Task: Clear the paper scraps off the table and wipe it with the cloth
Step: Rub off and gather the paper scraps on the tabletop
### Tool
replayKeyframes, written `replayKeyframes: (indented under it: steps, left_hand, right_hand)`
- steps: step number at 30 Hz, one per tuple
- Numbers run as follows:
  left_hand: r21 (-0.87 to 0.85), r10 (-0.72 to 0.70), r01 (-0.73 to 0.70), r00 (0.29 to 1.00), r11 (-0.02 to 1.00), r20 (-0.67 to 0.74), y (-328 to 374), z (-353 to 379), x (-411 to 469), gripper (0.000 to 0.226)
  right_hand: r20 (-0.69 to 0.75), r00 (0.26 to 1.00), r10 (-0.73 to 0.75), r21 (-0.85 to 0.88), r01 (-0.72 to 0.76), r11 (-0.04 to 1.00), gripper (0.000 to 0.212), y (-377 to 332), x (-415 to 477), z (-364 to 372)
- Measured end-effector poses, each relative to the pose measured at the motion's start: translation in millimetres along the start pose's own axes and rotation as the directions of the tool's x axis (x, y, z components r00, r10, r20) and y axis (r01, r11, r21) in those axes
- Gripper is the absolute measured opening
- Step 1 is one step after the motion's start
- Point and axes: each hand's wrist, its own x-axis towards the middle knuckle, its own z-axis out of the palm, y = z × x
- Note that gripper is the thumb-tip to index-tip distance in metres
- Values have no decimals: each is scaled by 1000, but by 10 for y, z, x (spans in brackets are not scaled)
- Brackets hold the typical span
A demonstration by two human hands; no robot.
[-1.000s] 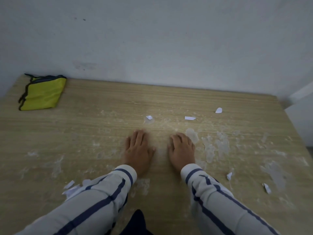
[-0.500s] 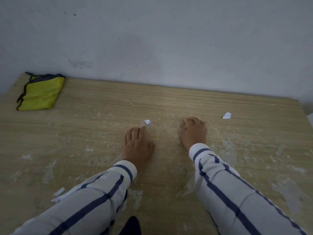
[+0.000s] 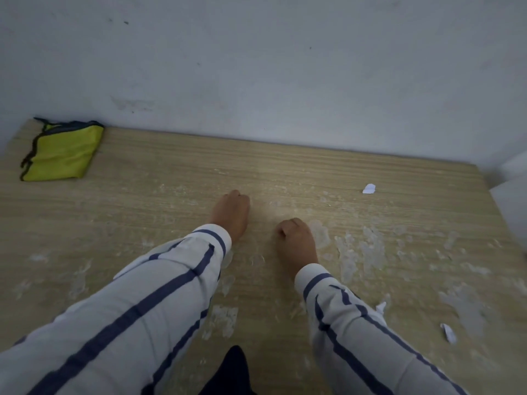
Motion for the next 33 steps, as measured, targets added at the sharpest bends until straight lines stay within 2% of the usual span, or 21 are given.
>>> replayKeyframes:
  steps: [4,7,10,13,18,24,27,33]
  left_hand:
    - [-220,-47,56,998,974,45,-124,-121,-304,22]
    - [-297,-35,64,994,953,103,-322,-292,-626,17]
    - [-318,-27,79,986,945,165,-652,-498,-957,11]
    - [-331,-77,144,975,933,207,-1026,-703,-1291,7]
    - [-311,-126,192,967,931,220,-1542,-896,-1733,10]
    - [-199,-87,148,954,969,288,-1803,-814,-2031,16]
    - [-170,-86,140,953,975,290,-1831,-711,-2123,18]
    - [-292,-103,159,975,943,198,-1843,-618,-2204,18]
  right_hand:
    - [71,997,-25,47,22,999,27,-306,-229,108]
    - [114,992,-61,65,54,996,28,-610,-398,262]
    - [169,985,-39,127,17,992,28,-959,-580,471]
    - [221,975,-28,168,-10,986,27,-1281,-771,726]
    - [294,952,-83,117,50,992,30,-1707,-1044,1082]
    - [298,948,-114,27,112,993,27,-1982,-1220,1343]
    - [301,944,-137,-24,151,988,17,-2028,-1322,1362]
    - [269,956,-121,-21,131,991,24,-1998,-1385,1412]
